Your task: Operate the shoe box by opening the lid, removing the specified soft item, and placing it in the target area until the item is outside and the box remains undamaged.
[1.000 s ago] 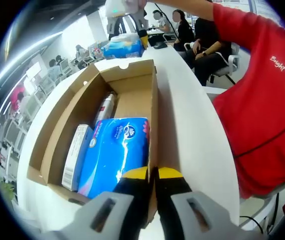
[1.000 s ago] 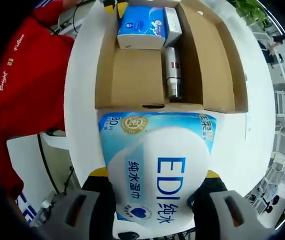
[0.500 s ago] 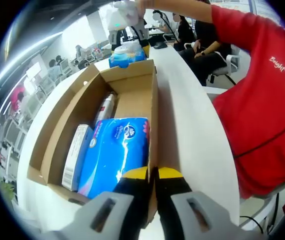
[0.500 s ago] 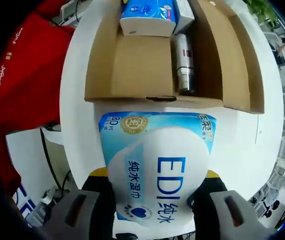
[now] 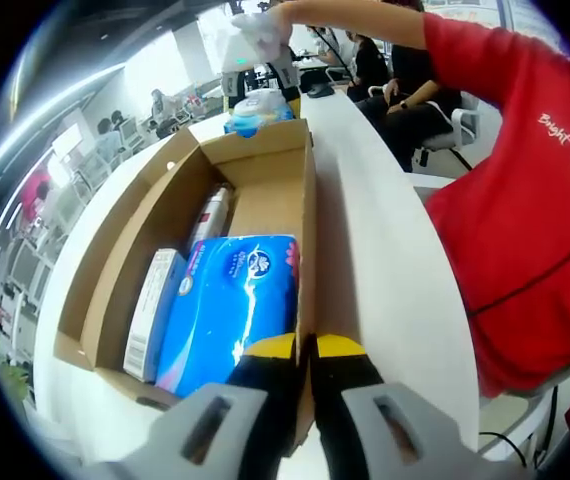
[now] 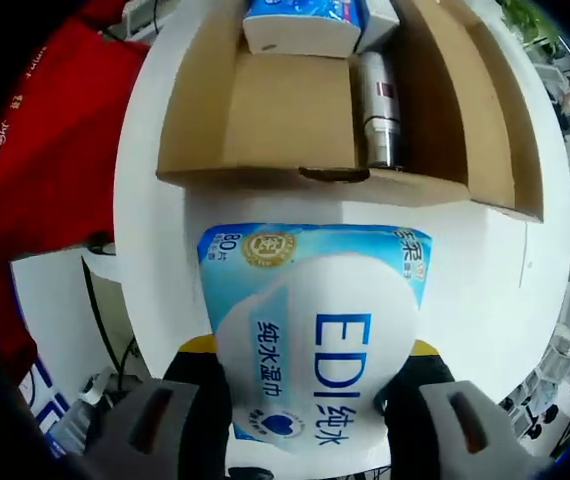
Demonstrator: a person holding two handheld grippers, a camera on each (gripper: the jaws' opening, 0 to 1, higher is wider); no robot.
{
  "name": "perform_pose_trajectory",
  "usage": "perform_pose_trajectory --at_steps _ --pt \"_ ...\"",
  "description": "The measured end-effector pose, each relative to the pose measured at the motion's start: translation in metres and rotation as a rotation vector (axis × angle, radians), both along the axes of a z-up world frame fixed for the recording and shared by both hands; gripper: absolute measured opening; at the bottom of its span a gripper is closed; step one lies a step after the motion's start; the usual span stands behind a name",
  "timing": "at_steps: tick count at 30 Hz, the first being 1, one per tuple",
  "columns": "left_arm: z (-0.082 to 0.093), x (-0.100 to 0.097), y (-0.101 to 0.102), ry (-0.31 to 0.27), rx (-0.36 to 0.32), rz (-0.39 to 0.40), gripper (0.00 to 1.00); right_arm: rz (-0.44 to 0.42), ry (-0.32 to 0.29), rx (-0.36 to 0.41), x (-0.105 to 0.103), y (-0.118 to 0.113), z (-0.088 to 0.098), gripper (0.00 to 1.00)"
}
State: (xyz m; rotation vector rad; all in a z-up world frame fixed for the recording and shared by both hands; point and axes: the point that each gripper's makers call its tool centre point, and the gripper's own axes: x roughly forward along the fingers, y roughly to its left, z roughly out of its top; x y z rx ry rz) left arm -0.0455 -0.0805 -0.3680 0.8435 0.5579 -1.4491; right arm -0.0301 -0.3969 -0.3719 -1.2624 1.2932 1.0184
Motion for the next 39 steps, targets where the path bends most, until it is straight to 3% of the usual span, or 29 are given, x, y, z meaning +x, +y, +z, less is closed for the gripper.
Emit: perform_pose_trajectory --at_steps 27,39 --pt "-0.003 0.003 0.002 -0.003 -0.001 -0.002 0.04 0.022 0.015 -0.012 0.003 -0.007 -0.014 0.59" --pt "-0.002 0.002 0.002 -0.004 -0.002 -0.002 0.04 0.026 0.037 -0.004 0.007 -0.009 -0.029 0.59"
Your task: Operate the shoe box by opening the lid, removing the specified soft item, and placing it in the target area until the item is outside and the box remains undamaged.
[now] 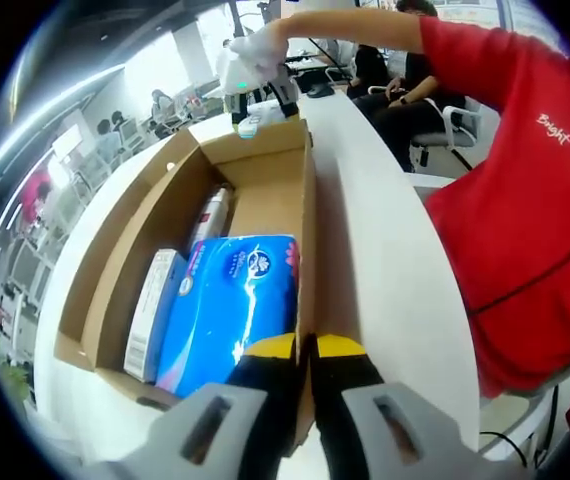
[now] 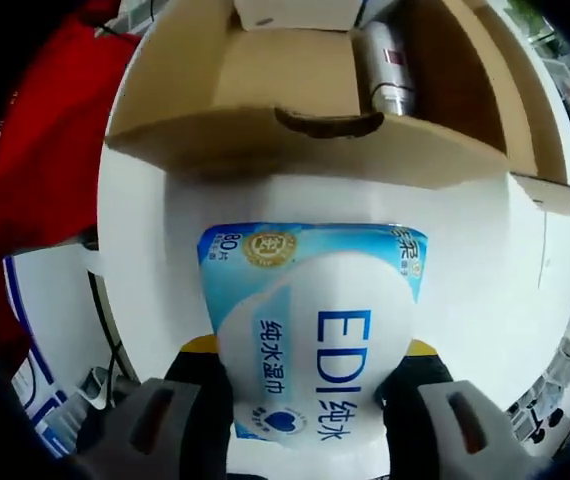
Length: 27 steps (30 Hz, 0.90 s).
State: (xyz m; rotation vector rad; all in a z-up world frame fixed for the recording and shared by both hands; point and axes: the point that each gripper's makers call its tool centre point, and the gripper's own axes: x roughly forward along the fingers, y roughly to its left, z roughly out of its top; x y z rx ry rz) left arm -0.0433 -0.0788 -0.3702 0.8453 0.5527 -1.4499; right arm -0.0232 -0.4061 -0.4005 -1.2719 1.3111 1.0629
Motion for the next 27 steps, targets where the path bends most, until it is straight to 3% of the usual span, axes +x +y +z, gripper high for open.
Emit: perform_pose_trajectory --at_steps 4,14,20,22,27 --pt "0.002 -0.003 -0.002 -0.002 0.0 0.0 0.04 -0.015 0.006 0.006 0.004 -0.002 -0.011 0.59" --pt "0.001 -0.001 -0.001 0.001 0.003 0.003 0.04 -0.015 0.02 -0.005 0.007 -0.009 -0.011 0.61" --pt "0.003 -0.003 -0.002 -0.008 -0.002 0.001 0.04 -0.024 -0.007 0.002 0.009 -0.01 -0.008 0.62" --pt "0.001 -0.001 0.0 -0.005 0.0 0.002 0.04 0.001 -0.032 0.002 0.009 -0.009 0.002 0.59" --pt "0.001 -0.001 0.0 0.0 0.002 0.003 0.04 -0.04 -0.068 0.001 0.007 -0.011 0.032 0.53"
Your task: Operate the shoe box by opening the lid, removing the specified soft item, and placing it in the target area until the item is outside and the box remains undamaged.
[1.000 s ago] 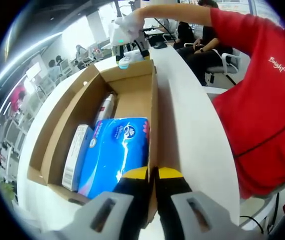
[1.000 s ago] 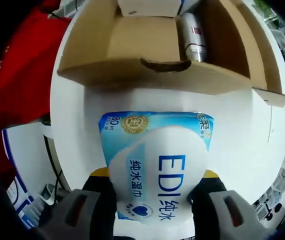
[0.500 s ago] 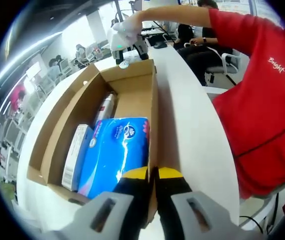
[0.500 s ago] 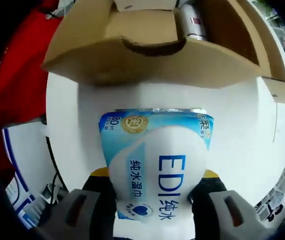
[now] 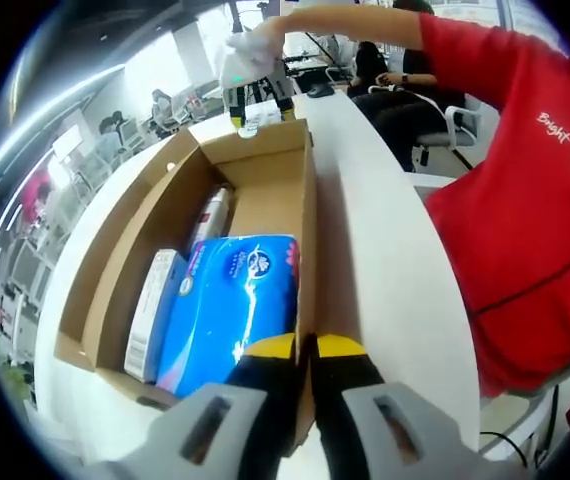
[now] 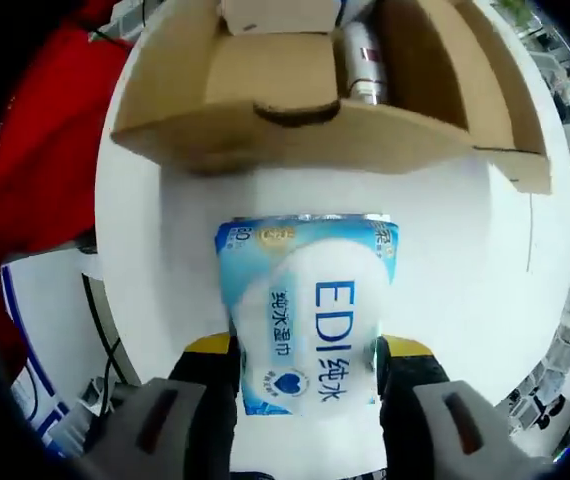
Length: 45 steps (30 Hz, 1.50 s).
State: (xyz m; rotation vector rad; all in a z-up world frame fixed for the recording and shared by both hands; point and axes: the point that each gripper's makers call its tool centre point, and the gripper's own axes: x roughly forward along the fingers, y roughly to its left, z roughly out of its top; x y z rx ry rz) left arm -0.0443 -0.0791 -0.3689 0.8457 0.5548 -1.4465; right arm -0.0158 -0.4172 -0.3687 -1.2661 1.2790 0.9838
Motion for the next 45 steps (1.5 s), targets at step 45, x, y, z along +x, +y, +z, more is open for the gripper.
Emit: perform_pose_trajectory --at_steps 45 --pt "-0.001 0.0 0.001 0.016 0.004 0.004 0.04 0.033 -0.325 0.453 0.043 0.147 0.073 0.26"
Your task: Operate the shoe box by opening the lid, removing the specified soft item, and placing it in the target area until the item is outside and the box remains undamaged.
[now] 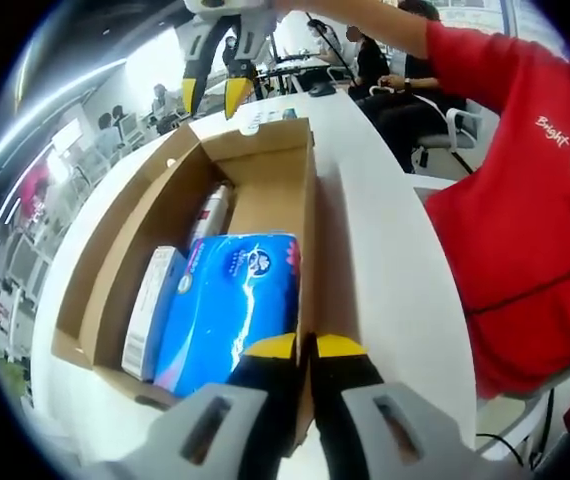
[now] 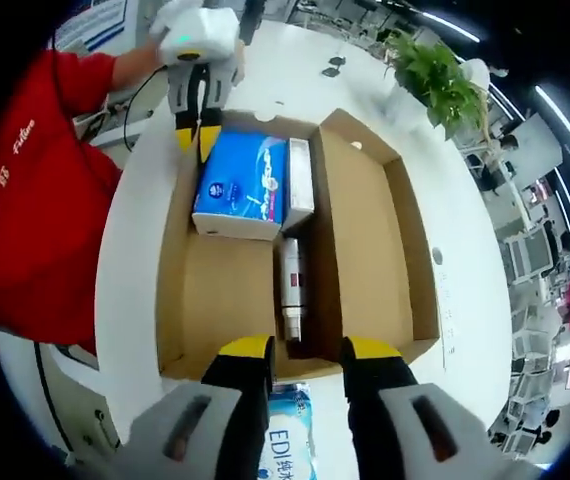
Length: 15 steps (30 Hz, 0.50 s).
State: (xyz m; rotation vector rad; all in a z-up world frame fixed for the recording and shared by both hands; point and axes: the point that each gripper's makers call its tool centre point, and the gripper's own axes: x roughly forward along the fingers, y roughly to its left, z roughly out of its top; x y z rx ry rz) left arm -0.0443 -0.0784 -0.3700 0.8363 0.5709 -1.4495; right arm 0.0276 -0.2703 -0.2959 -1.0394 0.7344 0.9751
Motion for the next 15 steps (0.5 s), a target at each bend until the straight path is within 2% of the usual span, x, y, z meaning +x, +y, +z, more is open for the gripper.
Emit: perform_pose_trajectory --at_steps 3,6,11,15 --pt "-0.001 0.0 0.001 -0.01 -0.006 -0.003 0.04 -0.041 -0.009 0.01 0.005 0.002 -0.009 0.26" --pt "0.0 -0.001 -0.001 -0.013 -0.007 -0.004 0.04 -0.05 0.011 -0.034 -0.001 0.001 -0.022 0.28" --pt "0.0 0.0 -0.002 -0.01 -0.006 -0.004 0.04 -0.036 0.013 -0.028 0.0 0.007 -0.031 0.34" --pt "0.0 0.002 -0.001 -0.015 -0.008 -0.005 0.04 -0.013 0.007 -0.044 0.001 0.014 -0.04 0.32"
